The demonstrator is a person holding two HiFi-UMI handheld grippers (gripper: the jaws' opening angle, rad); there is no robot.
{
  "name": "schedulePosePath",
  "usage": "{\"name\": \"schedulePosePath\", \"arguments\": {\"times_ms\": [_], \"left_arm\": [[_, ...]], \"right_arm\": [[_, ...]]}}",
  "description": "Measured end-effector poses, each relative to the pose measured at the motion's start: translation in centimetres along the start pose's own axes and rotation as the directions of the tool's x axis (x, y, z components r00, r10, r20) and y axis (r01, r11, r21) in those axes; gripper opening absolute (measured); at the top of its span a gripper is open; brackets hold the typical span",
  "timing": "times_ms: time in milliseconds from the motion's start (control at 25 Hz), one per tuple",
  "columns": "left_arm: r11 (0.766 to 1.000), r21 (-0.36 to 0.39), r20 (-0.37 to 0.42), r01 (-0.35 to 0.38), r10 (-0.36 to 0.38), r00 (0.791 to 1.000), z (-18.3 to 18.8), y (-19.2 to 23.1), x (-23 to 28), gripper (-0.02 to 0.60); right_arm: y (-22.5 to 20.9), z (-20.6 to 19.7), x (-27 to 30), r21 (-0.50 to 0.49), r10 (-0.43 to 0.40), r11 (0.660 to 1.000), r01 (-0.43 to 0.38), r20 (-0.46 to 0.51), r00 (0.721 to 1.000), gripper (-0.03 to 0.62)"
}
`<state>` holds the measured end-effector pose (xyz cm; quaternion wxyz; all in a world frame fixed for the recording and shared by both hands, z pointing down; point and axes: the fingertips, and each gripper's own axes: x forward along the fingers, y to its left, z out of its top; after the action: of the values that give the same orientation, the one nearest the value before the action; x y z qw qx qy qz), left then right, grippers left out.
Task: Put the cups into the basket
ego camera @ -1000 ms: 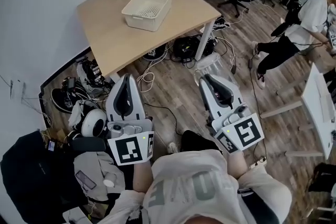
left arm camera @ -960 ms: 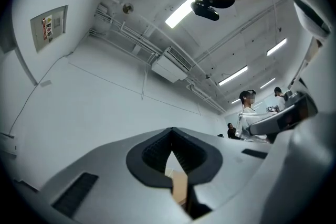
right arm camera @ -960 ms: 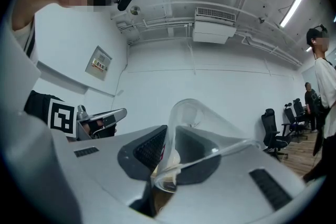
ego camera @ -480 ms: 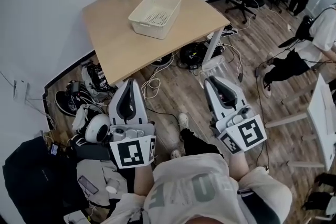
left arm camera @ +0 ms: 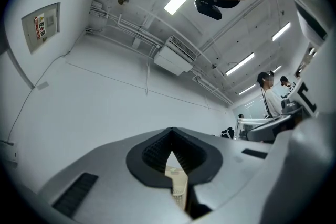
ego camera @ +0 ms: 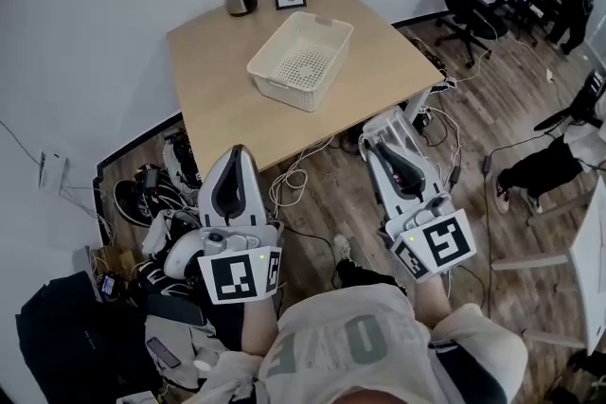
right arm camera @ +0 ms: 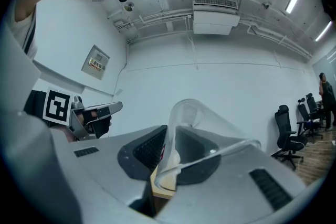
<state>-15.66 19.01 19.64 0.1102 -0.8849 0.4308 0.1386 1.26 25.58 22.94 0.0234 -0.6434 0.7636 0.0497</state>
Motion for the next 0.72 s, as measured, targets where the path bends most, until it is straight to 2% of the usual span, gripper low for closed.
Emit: {"name": "schedulePosePath", "arguments": {"times_ms": [400, 720], "left_arm": [[1.000, 0.012, -0.010, 0.002, -0.002, 1.000, -3.9, -0.6, 11.7, 0.005], [1.000, 0.010, -0.037, -0.025, 0.025, 0.999, -6.6, -1.0, 16.3, 0.005]], "right_arm": [[-9.5, -1.8, 7.7, -0.023, 0.006, 1.000, -0.007, -0.012, 1.000, 0.038], [-13.7, -3.2, 11.1, -0.028, 0.032, 0.999, -0.033, -0.041, 0.999, 0.037]]}}
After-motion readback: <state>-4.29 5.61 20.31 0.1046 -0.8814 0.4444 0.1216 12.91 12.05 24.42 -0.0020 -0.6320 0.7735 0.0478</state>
